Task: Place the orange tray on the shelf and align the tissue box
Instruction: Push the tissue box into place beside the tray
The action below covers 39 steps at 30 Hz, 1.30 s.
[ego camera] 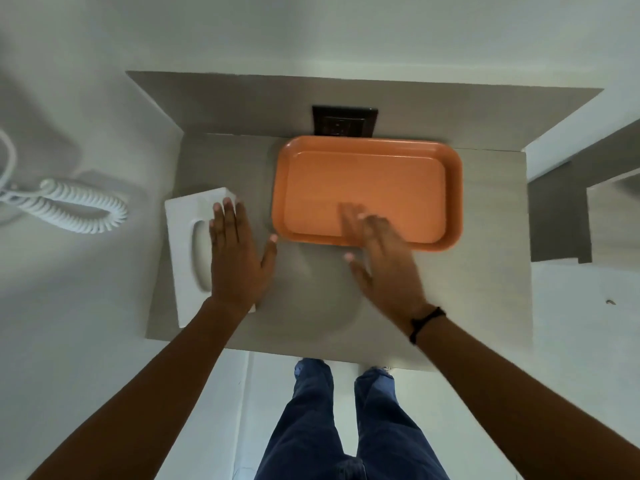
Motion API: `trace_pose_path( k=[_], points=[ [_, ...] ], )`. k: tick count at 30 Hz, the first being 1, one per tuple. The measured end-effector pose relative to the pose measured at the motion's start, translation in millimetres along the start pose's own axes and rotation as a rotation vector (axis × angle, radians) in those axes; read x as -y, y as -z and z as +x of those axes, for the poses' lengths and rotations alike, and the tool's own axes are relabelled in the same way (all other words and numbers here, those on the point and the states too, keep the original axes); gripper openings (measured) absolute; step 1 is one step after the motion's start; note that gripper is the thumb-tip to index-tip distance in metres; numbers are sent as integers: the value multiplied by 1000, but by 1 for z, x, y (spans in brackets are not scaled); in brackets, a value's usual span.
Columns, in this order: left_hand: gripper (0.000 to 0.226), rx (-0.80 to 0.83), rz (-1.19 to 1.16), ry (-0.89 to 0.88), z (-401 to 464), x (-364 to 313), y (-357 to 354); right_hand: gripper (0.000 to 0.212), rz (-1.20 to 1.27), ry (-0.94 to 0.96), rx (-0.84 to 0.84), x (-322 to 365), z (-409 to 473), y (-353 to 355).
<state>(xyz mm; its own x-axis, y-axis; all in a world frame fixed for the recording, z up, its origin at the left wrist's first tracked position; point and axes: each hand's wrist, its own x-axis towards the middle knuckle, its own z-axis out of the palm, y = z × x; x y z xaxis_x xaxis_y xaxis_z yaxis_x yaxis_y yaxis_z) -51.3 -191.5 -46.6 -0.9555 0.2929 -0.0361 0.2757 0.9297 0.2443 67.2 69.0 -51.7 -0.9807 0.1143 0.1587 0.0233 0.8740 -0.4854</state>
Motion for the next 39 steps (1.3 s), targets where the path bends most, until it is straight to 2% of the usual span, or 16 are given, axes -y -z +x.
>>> trace_pose_path(
  k=[3,6,8,13,17,31,39],
  points=[
    [106,-15,98,113,-30,29,10,75,-98,248,251,52,-13,-50],
    [119,44,132,190,-55,46,5,81,-130,214,398,70,-18,-84],
    [121,58,148,217,-64,50,-2,88,-168,166,437,69,-19,-101],
    [109,-24,142,246,-66,52,-12,92,-240,189,366,61,-27,-123],
    [108,-18,159,216,-64,57,-14,93,-243,188,335,57,-29,-128],
    [100,28,261,-72,21,103,-3,92,-268,185,342,57,-29,-126],
    [97,28,238,-106,58,109,3,93,-239,193,324,53,-31,-133]
  ],
)
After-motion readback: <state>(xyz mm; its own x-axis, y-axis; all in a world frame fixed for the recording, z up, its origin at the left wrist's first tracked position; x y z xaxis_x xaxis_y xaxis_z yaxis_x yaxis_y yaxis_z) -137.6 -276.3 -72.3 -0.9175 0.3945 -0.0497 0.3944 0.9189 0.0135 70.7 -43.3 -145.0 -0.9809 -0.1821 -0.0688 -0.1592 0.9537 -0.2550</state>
